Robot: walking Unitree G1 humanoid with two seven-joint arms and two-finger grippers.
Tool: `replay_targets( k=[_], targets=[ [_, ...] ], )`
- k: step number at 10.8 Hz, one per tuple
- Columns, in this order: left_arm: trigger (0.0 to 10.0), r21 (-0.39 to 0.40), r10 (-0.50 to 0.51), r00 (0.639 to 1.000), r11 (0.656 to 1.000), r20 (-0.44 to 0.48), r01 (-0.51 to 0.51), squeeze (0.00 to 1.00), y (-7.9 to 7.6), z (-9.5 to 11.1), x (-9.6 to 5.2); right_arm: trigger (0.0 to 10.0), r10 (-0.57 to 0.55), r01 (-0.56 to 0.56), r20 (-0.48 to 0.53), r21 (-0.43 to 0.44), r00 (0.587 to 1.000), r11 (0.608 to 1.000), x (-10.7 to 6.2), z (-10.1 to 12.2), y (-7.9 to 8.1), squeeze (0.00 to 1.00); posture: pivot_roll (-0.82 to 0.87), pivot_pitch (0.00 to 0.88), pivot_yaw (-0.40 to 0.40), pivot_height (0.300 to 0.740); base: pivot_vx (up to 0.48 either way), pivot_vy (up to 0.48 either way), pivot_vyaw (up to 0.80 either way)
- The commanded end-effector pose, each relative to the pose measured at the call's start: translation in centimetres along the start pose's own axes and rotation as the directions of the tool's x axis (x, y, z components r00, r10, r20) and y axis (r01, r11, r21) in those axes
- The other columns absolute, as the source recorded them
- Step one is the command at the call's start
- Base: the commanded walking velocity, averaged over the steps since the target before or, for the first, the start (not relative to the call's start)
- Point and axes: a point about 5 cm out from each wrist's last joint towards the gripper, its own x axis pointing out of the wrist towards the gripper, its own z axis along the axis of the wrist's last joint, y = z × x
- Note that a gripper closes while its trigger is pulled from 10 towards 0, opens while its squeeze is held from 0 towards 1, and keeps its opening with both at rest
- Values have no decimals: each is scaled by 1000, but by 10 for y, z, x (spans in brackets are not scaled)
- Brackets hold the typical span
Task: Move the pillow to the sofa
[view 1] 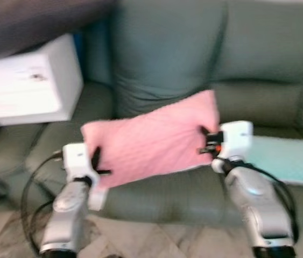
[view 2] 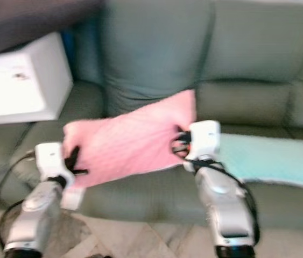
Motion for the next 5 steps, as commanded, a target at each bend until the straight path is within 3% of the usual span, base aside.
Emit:
replay_targets(
  k=[1,3,5],
  targets=[
    [10000,-8,-51,998,999,22,51,0,-5,3,-1,10000,-32,32,40,-10,999,999,-2,9,-7,0,-190,79,-13,740,405,0,0],
    [10000,-8,-20,1000,1000,1,20,0,-2,1,0,10000,-36,37,39,-8,999,999,-3,9,-8,0,-191,82,-10,740,373,0,0],
    [10000,-39,-31,999,999,-7,31,0,-3,-2,-3,10000,-37,37,33,-9,999,999,-4,7,-8,0,-192,87,-10,740,0,0,0]
  ],
)
